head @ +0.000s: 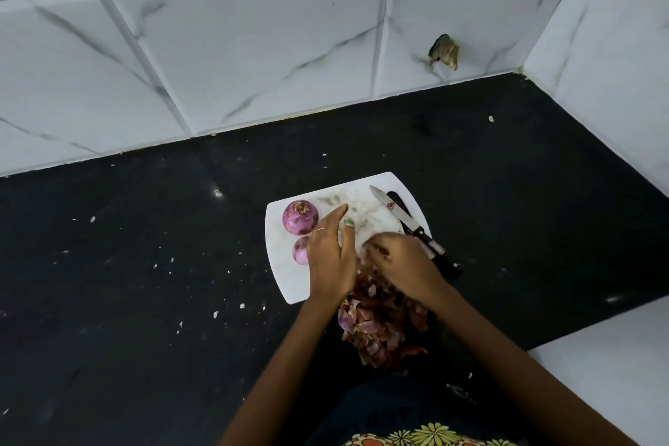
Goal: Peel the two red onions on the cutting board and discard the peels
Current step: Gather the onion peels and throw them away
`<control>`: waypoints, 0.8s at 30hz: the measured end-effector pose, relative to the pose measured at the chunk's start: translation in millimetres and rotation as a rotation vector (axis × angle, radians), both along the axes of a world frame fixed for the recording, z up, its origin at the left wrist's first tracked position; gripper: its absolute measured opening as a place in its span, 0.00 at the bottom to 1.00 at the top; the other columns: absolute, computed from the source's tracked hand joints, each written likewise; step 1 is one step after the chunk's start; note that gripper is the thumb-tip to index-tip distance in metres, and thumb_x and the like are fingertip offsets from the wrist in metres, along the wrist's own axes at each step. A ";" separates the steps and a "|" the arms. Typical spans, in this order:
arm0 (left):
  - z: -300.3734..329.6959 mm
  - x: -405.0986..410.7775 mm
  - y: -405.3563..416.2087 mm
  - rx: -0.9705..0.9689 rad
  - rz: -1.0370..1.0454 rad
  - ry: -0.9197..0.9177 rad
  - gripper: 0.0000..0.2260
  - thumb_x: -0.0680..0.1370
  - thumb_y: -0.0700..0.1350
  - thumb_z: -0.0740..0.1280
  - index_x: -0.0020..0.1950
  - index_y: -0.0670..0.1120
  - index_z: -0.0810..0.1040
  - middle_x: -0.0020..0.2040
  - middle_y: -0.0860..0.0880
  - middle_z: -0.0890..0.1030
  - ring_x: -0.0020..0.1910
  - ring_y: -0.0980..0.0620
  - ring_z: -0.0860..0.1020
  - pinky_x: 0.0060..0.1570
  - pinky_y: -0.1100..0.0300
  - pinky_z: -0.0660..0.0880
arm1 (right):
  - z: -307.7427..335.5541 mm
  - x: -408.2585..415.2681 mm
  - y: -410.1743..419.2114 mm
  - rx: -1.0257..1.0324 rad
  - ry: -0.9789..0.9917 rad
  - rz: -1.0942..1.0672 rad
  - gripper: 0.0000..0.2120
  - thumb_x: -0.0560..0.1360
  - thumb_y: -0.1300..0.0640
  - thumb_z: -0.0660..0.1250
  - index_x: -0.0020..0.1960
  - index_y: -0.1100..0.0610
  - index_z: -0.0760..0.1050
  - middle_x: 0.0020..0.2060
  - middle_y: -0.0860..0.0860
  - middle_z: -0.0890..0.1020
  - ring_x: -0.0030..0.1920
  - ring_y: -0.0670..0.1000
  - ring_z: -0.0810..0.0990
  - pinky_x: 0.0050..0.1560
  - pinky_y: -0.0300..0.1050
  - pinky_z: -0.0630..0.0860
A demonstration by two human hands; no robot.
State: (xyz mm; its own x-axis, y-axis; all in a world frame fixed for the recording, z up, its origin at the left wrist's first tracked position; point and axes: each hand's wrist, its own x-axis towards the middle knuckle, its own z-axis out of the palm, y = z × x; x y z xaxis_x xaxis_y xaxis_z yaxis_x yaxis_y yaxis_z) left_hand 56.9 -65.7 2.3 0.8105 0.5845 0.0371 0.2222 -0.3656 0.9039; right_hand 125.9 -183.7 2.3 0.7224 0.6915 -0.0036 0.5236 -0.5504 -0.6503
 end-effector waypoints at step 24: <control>-29.8 68.7 -24.2 0.191 -0.257 0.340 0.29 0.83 0.53 0.54 0.79 0.42 0.47 0.80 0.45 0.49 0.79 0.49 0.48 0.76 0.58 0.45 | -15.4 49.1 -56.8 -0.062 -0.212 -0.421 0.08 0.73 0.66 0.67 0.52 0.62 0.79 0.46 0.53 0.73 0.47 0.53 0.74 0.46 0.48 0.75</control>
